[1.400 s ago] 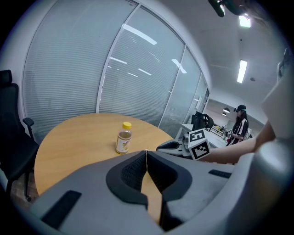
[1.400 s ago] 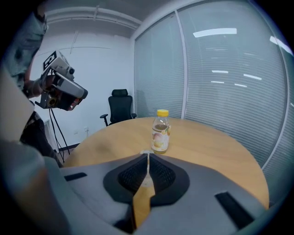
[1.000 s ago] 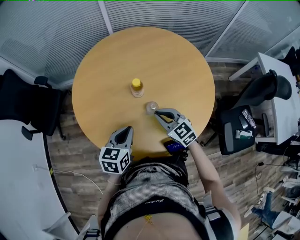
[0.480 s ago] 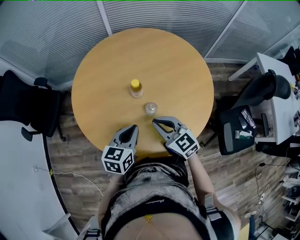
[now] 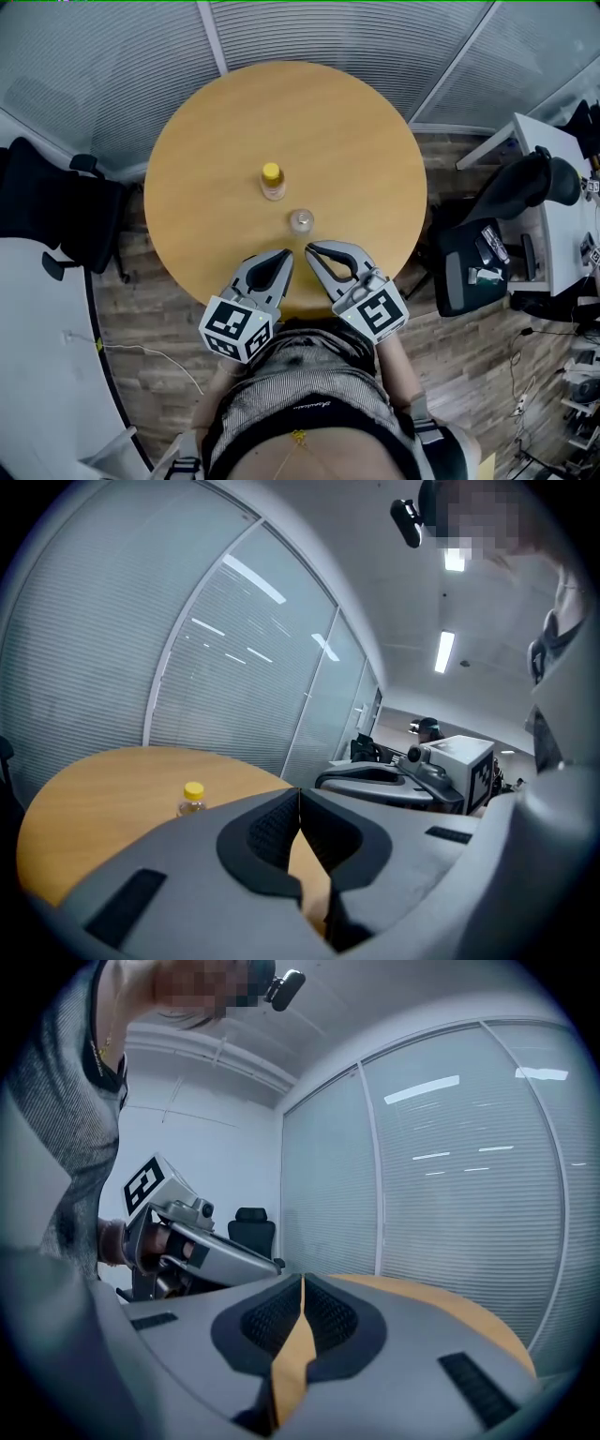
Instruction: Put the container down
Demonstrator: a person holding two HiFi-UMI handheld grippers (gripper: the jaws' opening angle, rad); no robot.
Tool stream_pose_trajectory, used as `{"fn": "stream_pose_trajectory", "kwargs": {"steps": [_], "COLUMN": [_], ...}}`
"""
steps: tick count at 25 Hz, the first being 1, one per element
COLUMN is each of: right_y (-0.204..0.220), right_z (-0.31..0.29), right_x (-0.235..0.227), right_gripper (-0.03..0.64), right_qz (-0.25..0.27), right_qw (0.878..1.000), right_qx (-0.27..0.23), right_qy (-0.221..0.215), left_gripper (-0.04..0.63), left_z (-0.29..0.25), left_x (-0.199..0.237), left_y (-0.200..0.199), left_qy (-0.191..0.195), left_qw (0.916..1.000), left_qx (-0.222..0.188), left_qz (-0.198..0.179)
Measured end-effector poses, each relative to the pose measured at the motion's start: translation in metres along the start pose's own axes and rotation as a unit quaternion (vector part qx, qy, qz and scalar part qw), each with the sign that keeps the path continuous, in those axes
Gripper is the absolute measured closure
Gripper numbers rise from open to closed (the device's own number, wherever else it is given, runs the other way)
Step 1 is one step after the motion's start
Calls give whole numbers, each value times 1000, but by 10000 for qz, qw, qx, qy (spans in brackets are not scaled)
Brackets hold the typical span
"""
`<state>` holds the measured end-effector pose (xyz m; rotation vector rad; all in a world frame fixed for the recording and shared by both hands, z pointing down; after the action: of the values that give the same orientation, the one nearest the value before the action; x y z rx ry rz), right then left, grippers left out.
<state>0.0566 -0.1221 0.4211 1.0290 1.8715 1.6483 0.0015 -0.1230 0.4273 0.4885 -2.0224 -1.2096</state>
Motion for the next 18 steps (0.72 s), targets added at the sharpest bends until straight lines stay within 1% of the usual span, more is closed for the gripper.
{"fn": "stream_pose_trajectory", "kwargs": {"steps": [5, 10, 14, 18], "right_y": [-24, -48, -51, -50], "right_z": [6, 13, 17, 18], "right_x": [1, 1, 2, 4], "right_gripper": [589, 591, 591, 592], "right_qz": [-78, -164, -276, -323], "right_qw": [9998, 9989, 9984, 9983], "right_qx": [-196, -438, -481, -471], "right_qy": [0, -1, -58, -104], "left_gripper": [575, 575, 575, 575], "left_z": [7, 13, 12, 11], "left_x": [-18, -27, -29, -31], "left_y": [-17, -32, -35, -33], "left_qy": [220, 246, 207, 203], "left_qw": [9994, 9982, 9976, 9977], "left_qx": [-104, -284, -324, -305], "left_qz": [-246, -473, -582, -566]}}
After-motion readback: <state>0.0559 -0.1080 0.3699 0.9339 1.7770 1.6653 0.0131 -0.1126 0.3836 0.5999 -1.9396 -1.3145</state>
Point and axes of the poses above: the fingertips, and each gripper's own axes: z backward along the fingers, x to its left, y out of its underside, the point moved 2 cm from there along z, backward along the fingers, and after that the axes turned 5 degrees about z, right-handed, at the moved point
